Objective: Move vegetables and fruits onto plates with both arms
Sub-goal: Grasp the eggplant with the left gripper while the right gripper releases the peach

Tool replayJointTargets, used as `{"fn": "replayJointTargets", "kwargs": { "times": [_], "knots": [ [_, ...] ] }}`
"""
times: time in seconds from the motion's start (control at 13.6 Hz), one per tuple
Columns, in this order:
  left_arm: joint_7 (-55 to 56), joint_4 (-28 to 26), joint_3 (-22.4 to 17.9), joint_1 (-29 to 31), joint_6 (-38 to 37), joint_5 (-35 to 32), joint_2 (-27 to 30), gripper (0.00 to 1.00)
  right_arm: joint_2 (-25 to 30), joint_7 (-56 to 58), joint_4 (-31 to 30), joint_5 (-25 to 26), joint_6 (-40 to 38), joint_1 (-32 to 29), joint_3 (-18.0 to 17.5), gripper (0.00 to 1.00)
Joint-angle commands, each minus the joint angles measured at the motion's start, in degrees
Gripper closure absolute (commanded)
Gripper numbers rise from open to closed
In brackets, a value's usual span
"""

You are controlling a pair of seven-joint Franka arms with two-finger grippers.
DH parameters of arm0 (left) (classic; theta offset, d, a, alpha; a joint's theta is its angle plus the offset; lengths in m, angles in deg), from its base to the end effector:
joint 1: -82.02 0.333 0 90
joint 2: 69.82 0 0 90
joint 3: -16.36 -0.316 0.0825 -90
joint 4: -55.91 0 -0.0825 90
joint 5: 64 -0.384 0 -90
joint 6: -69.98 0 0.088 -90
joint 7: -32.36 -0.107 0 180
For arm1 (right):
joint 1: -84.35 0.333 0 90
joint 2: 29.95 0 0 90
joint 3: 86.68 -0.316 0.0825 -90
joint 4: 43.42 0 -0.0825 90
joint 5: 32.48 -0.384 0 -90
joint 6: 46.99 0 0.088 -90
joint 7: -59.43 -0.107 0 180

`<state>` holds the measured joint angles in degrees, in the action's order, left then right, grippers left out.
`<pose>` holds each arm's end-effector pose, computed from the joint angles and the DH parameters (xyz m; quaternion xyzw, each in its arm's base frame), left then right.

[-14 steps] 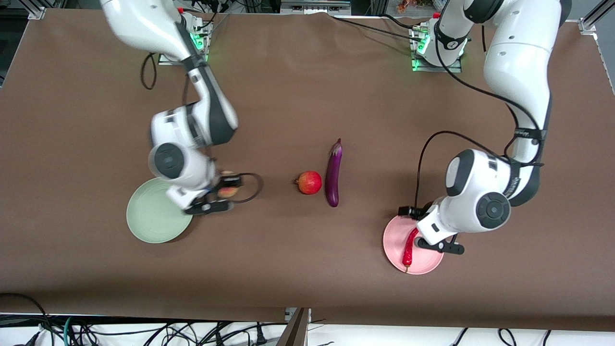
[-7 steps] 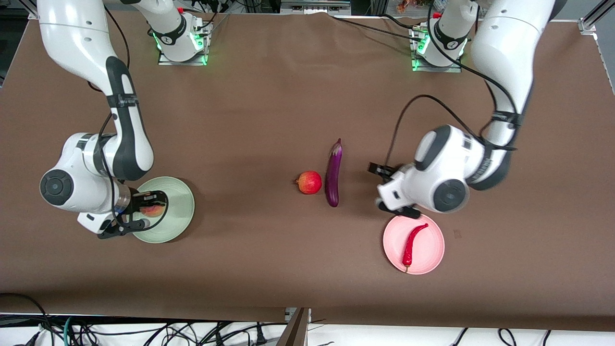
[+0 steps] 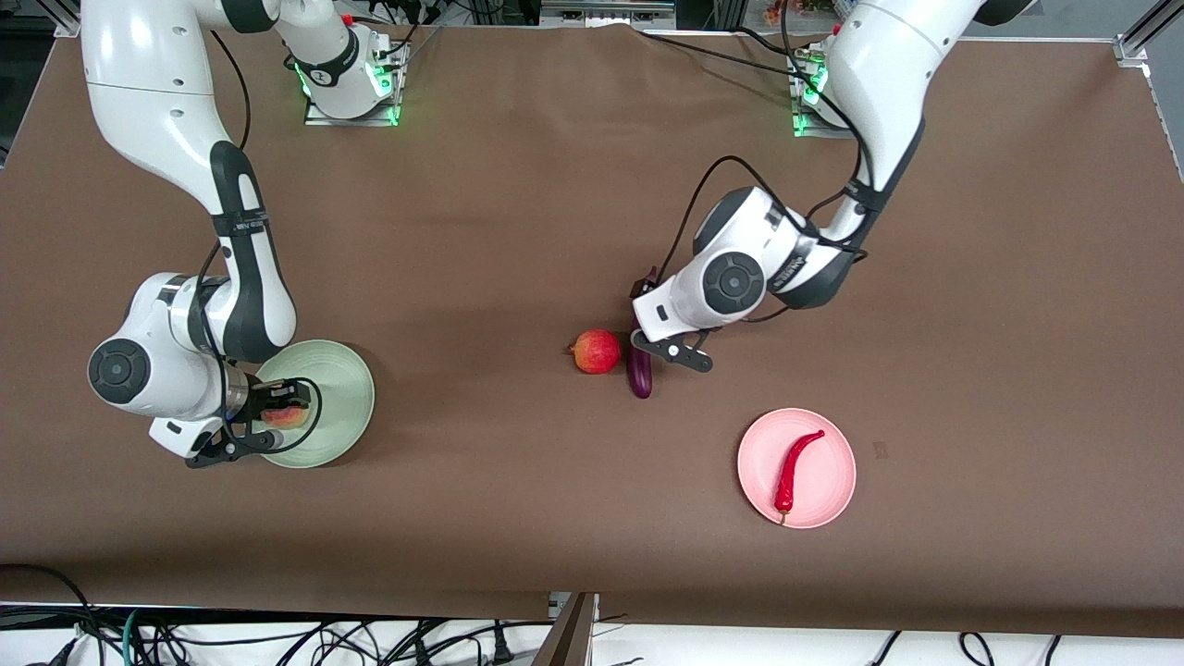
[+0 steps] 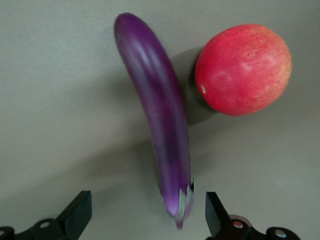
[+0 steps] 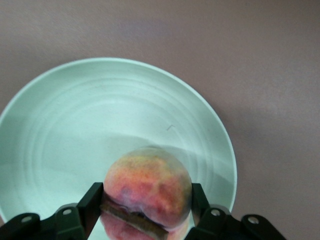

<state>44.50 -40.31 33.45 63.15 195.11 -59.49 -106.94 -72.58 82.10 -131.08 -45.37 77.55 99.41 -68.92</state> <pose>0.5498 -0.3778 0.2298 0.9783 -0.1576 -0.1035 0.0865 0.7013 0.0084 0.2272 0.9893 0.1422 -0.0326 0.0079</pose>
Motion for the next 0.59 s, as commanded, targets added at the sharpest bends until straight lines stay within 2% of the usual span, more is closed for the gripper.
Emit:
{"fn": "replayJointTargets", "kwargs": {
  "times": [0.0, 0.07, 0.22, 0.29, 0.37, 0.52],
  "knots": [
    [2.86, -6.86, -0.56, -1.69, 9.49, -1.00, 1.09, 0.00, 0.27, 0.54, -0.66, 0.50, 0.35, -1.09, -0.80, 0.07],
    [5.58, -6.87, -0.65, -3.09, 9.95, -1.00, 0.22, 0.00, 0.53, 0.88, -0.05, 0.50, -0.08, -1.18, -0.80, 0.00],
    [8.58, -6.79, -1.26, -5.73, 10.40, -2.57, -0.84, 0.04, 1.93, 0.62, 0.39, -0.12, -0.44, -0.66, -1.06, 0.00],
    [8.68, -6.79, -1.35, -5.57, 10.40, -5.02, -0.93, 0.18, 2.54, -0.08, 1.44, -0.29, -1.22, -0.22, -1.50, 0.00],
    [8.68, -6.79, -1.27, -5.31, 10.31, -7.04, -0.93, 0.44, 2.64, -2.17, 2.66, -0.38, -3.06, 0.57, -1.50, 0.00],
    [9.03, -6.70, -1.27, -5.30, 10.31, -7.24, -1.46, 0.82, 2.64, -10.06, 5.74, -0.64, -7.89, 2.68, -2.02, 0.00]
  ]
}}
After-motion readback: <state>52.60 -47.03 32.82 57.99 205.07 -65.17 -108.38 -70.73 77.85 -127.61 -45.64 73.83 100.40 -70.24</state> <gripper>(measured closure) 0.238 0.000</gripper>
